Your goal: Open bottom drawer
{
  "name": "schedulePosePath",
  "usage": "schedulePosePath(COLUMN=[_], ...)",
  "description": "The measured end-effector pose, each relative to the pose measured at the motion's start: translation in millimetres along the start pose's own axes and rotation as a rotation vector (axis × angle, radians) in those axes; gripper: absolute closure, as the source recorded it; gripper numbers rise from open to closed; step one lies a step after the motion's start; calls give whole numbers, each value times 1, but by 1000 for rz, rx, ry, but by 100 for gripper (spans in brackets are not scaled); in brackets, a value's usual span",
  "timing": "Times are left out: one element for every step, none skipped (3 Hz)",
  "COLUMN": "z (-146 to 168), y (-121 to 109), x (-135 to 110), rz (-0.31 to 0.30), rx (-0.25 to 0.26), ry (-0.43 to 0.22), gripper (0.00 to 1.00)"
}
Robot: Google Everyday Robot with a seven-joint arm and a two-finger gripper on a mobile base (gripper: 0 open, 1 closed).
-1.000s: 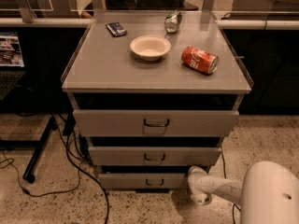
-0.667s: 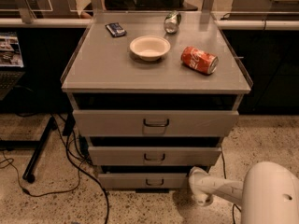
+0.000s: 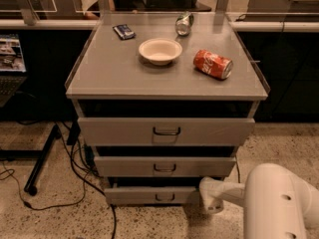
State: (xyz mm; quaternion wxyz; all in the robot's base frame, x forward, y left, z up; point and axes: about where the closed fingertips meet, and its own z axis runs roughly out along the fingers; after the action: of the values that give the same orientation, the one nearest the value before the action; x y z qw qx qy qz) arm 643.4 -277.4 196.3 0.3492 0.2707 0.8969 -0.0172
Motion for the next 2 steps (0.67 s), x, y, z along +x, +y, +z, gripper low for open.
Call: schedulePosePath(z=[12,13], y=[-4,-5], x=[10,13], rz=[-1,0], rx=[34,52], ry=[61,76], gripper=[100,100])
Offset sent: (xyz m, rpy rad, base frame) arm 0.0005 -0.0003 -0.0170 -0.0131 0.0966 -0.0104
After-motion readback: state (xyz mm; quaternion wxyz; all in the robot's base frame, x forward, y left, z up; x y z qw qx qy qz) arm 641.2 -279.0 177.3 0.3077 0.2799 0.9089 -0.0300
